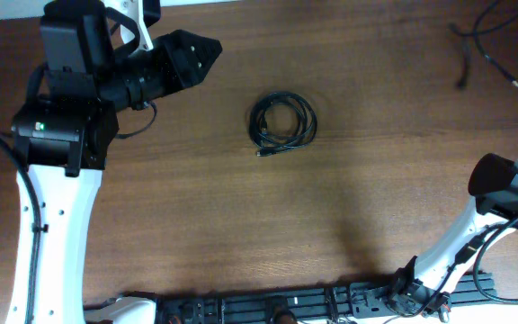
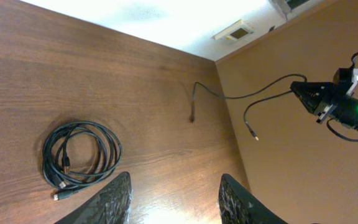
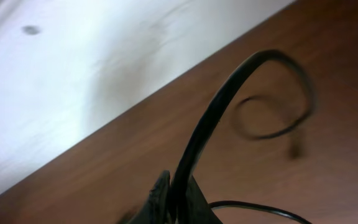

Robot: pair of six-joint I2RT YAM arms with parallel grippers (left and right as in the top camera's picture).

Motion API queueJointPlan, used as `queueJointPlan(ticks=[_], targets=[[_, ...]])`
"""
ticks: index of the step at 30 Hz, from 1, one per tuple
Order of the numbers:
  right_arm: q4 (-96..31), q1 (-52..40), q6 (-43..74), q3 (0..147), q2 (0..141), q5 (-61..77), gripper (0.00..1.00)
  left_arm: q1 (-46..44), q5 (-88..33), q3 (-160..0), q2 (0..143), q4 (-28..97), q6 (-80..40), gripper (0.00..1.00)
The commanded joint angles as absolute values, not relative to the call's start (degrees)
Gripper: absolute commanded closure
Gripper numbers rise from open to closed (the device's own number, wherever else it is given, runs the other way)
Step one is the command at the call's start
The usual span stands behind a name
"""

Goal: Untangle cables

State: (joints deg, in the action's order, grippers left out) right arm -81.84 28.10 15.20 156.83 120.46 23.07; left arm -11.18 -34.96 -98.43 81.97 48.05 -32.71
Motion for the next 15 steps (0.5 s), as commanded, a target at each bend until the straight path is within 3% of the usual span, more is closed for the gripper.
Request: queueJointPlan(ticks=[1,7,15], targets=[[-81.6,28.8,15.5,157.0,118.5,9.4,0.96,-11.1,-34.7,-99.5,81.9,49.0,-31.1,0.54],[-81.6,32.0,15.6,157.0,118.6,-5.5,0.96,-11.1,-34.7,-99.5,81.9,49.7,-31.1,0.54],[-81.9,43.4,16.1,156.9,118.7,-6.1,0.96,-11.1,-34.7,-99.5,81.9,49.8,-29.9,0.53]])
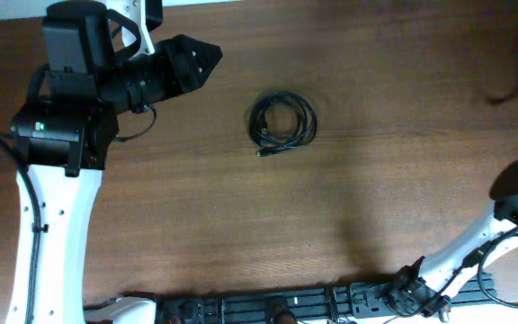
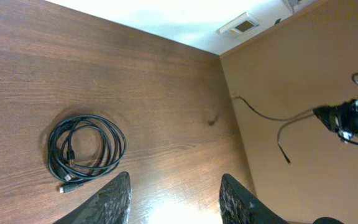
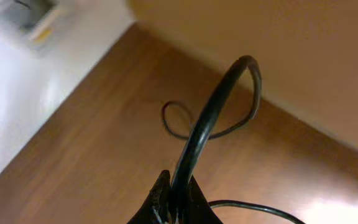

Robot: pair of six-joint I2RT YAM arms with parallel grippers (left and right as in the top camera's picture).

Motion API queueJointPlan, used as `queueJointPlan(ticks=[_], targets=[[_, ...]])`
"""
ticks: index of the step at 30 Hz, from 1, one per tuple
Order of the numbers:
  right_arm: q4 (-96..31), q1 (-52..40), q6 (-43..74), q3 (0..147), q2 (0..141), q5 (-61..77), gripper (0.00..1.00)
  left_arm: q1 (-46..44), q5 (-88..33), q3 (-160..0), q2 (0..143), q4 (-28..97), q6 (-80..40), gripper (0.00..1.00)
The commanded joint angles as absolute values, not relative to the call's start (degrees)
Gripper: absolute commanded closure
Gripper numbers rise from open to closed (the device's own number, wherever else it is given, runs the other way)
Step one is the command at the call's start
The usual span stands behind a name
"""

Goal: Untangle cables

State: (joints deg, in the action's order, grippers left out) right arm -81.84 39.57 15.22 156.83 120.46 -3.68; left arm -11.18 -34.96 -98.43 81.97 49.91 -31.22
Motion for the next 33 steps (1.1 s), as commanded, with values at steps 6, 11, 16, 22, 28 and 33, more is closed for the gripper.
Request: queueJointPlan(ticks=[6,11,16,22,28,33], targets=[[-81.8,49.5,20.3,154.8,118.7,-1.9,0.01,-11.1,-34.8,-99.5,81.9,49.8,-29.9,0.53],[-82.3,49.7,20.8,151.0,118.7,-1.8,0.01,-11.1,-34.8,-99.5,81.9,50.3,-29.9,0.53],[-81.6,47.8,16.1,151.1,118.7,5.8,0.01,-11.1,-34.8,-99.5,81.9,50.3,-29.9,0.53],[-81.4,41.0,7.9,151.1,118.6,17.7,0.01,-11.1,-34.8,-99.5,81.9,50.3,-29.9,0.52],[-83.1,27.0,3.2,151.1,118.6,21.5,0.01,-11.1,-34.8,-99.5,81.9,50.3,-29.8,0.52],[-89.1,16.7,0.0,151.1,118.6,25.5,0.01,-11.1,-34.8,-99.5,81.9,52.6,-26.6,0.53]])
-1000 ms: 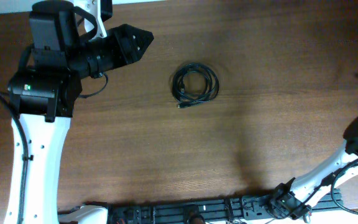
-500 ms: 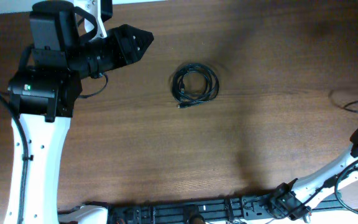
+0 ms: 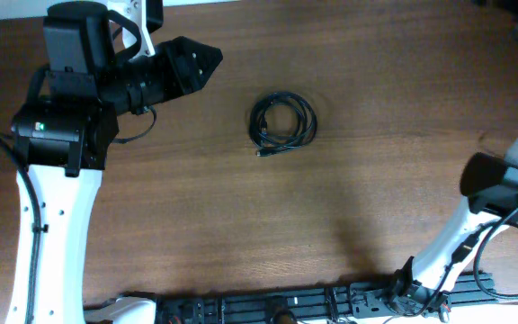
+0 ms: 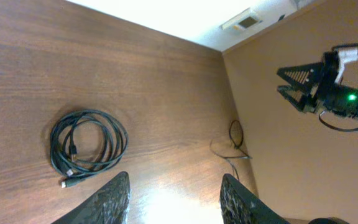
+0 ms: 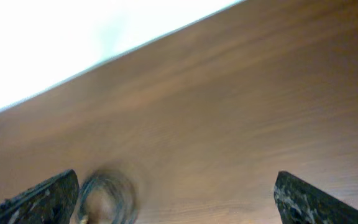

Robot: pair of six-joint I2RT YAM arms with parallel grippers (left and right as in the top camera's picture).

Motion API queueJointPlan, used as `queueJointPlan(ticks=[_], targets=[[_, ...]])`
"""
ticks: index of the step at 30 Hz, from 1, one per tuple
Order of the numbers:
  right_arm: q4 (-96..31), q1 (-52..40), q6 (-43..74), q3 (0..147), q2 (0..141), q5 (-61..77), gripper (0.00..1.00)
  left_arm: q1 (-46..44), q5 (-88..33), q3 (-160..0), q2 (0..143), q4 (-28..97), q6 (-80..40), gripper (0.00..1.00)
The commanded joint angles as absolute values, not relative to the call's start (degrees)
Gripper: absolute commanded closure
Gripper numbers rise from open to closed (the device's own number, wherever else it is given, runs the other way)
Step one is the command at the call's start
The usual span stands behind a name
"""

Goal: Untangle cables

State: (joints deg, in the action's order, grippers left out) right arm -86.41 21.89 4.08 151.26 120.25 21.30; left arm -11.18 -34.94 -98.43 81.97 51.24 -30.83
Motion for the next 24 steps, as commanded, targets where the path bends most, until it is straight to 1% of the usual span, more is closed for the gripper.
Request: queueJointPlan(ticks=[1,3,7,8,10,13,17,19,22,24], targets=[[-90.2,15.2,-1.4,151.1,118.6,25.3,0.01,-11.1,-34.7,-99.5,81.9,53.0,-25.4,0.54],[-93.4,11.0,-4.3,151.1,118.6,24.8,0.01,-11.1,-34.7,-99.5,81.9,53.8,-22.2,0.56],[-97.3,7.1,-4.3,151.1,118.6,24.8,0.01,-11.1,-30.1,-99.5,81.4,55.5,-21.1,0.56],[-97.3,6.5,-4.2,150.8,118.6,24.9,0.0,-11.1,-29.0,-99.5,81.3,56.6,-21.1,0.56],[-97.3,4.8,-4.0,150.2,118.6,24.9,0.04,-11.1,-29.1,-99.5,81.0,58.7,-21.1,0.56],[-97.3,2.0,-4.1,147.9,118.6,24.8,0.04,-11.1,-29.0,-99.5,80.2,61.9,-20.6,0.57],[-97.2,-1.7,-4.6,141.4,118.6,24.4,0.05,-11.1,-28.2,-99.5,78.2,63.3,-17.4,0.57],[-97.3,-3.6,-6.8,137.9,118.6,22.5,0.07,-11.1,-25.1,-99.5,77.0,63.8,-14.9,0.58],[-96.7,-7.0,-6.9,132.6,118.6,16.8,0.07,-11.1,-14.9,-99.5,74.7,67.2,-14.6,0.61],[-94.9,-8.8,-6.9,130.0,118.6,15.3,0.06,-11.1,-11.9,-99.5,73.6,68.9,-14.6,0.63]])
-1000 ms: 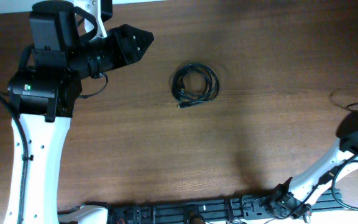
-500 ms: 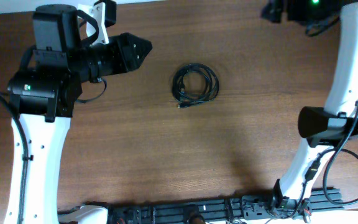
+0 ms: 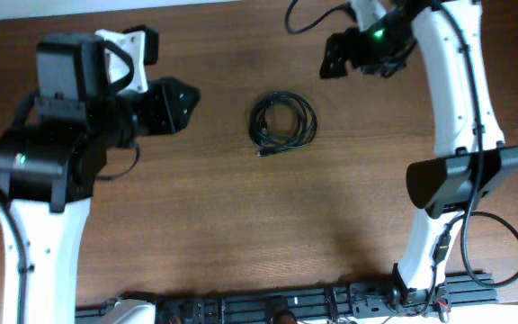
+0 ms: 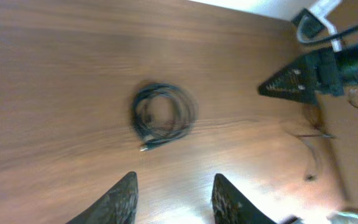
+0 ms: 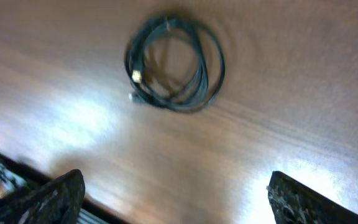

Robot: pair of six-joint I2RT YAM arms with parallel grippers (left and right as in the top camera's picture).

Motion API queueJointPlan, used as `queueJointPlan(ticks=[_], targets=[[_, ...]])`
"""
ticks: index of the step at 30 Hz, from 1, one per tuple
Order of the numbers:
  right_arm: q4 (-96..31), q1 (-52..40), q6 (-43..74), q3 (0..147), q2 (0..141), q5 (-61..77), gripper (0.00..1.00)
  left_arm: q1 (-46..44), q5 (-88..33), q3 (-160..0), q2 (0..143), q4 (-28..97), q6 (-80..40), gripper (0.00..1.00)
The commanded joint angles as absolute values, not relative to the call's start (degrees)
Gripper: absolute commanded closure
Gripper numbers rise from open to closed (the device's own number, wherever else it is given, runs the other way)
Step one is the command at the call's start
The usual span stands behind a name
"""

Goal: Untangle cables

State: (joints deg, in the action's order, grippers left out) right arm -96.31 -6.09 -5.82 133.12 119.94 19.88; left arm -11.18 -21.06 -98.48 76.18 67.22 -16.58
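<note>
A black cable coiled into a ring (image 3: 281,123) lies on the brown table's middle; it also shows in the left wrist view (image 4: 163,115) and the right wrist view (image 5: 174,62). My left gripper (image 3: 187,97) hangs open to the left of the coil, its fingers (image 4: 120,199) holding nothing. Above the table, just behind and right of the coil, my right gripper (image 3: 331,58) stands wide open and empty, fingers (image 5: 48,199) at the view's lower corners. A second thin black cable (image 4: 319,134) lies past the table's right edge.
The brown table (image 3: 241,225) carries only the coil. The white right arm (image 3: 457,99) spans the table's right side from front to back. Loose cables show at the far right, and a black rail (image 3: 286,310) runs along the front edge.
My right gripper, then open and out of the overhead view at the far right, now hangs over the table's back beside the coil. My left gripper has shifted slightly toward the front and left.
My right gripper was shut on a thin cable whose end lay at the table's far right corner. Then it held that cable off past the table's edge. Later the cable lay beyond the edge and the gripper was open. Now that gripper is near the coil.
</note>
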Motion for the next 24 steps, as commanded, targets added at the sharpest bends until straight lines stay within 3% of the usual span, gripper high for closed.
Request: queueJointPlan(ticks=[1,17,24], targets=[[-93.4,-9.7,-6.8,128.6,118.6,15.2,0.06,-11.1,-11.0,-99.5,73.1,69.9,-14.6,0.64],[-75.5,-14.2,-2.5,109.9,118.6,10.7,0.06,-11.1,-10.7,-99.5,69.6,72.9,-14.7,0.64],[-68.9,-14.2,-2.1,100.7,118.7,10.7,0.18,-11.1,-13.9,-99.5,69.6,73.0,-14.7,0.58]])
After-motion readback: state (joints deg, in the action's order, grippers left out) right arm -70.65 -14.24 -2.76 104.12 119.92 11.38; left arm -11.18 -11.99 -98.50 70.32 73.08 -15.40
